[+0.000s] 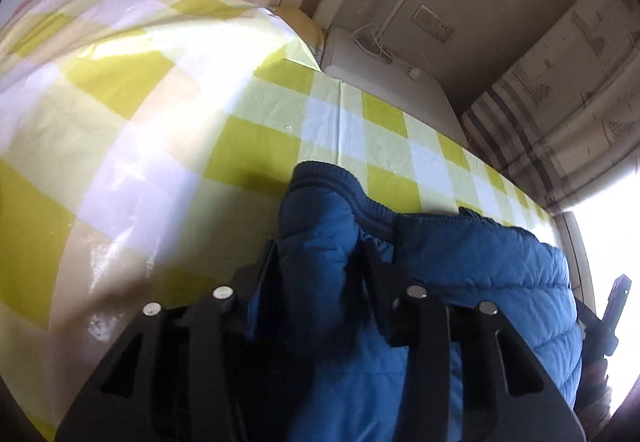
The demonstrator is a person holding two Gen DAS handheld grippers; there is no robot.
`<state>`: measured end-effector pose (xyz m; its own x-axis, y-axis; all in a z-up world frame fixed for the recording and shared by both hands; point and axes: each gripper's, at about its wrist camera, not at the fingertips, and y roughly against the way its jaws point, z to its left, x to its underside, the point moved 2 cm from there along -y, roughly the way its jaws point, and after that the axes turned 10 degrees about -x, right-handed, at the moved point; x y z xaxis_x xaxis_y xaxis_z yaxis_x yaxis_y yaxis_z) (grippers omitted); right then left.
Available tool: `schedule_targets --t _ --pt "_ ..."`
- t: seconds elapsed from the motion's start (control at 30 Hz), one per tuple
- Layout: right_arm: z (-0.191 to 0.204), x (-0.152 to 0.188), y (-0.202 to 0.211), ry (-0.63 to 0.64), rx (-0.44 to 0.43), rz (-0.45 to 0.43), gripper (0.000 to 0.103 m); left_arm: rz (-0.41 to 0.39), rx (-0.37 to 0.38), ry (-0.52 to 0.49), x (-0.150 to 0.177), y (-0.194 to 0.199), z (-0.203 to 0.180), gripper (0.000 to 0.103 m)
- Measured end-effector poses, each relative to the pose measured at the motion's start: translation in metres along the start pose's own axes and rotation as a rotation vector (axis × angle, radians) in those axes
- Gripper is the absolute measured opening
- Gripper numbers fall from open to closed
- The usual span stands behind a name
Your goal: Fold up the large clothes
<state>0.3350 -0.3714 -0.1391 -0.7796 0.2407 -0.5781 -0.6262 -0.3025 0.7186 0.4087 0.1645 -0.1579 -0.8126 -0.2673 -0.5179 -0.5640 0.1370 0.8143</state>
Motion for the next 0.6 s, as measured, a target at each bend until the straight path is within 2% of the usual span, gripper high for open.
schedule_targets --t 0.03,0.13,0.2,0.23,0.27,0.33,0.4,0.47,0.5,0.53,0.6 --pt "-0.003 0.0 0.0 -0.013 -0.004 -0.001 0.022 -0.003 -0.016 0.013 -0.001 0.0 0.004 0.062" --pt "-0.01 -0.003 0.001 -0.047 -0.003 -0.001 0.029 -0.019 -0.026 0.034 -0.003 0.005 0.009 0.069" --pt "-0.011 -0.006 0.012 -0.076 0.013 -0.005 0.034 -0.097 -0.071 0.033 -0.003 0.029 0.007 0.07" --pt "-0.009 -0.006 0.022 -0.091 0.001 -0.018 0.04 -0.164 -0.108 0.024 -0.002 0.049 0.003 0.076" --pt "0.001 -0.006 0.032 -0.091 -0.002 -0.032 0.048 -0.255 -0.145 0.006 -0.001 0.073 -0.005 0.088" --pt "0.027 -0.01 0.058 -0.034 0.006 -0.088 0.099 -0.368 -0.139 -0.049 0.0 0.108 -0.027 0.1" --pt "0.069 -0.014 0.085 0.102 -0.022 -0.201 0.099 -0.434 -0.123 -0.158 0.002 0.134 -0.065 0.1" --pt "0.116 -0.015 0.09 0.255 -0.038 -0.219 0.099 -0.421 -0.154 -0.266 0.005 0.138 -0.104 0.1" --pt "0.135 -0.013 0.087 0.305 -0.019 -0.215 0.094 -0.385 -0.176 -0.326 0.006 0.132 -0.126 0.101" --pt "0.155 -0.011 0.081 0.357 0.0 -0.207 0.079 -0.345 -0.183 -0.373 0.009 0.122 -0.144 0.101" --pt "0.181 -0.006 0.057 0.423 0.003 -0.141 0.065 -0.293 -0.21 -0.437 0.012 0.098 -0.171 0.1"
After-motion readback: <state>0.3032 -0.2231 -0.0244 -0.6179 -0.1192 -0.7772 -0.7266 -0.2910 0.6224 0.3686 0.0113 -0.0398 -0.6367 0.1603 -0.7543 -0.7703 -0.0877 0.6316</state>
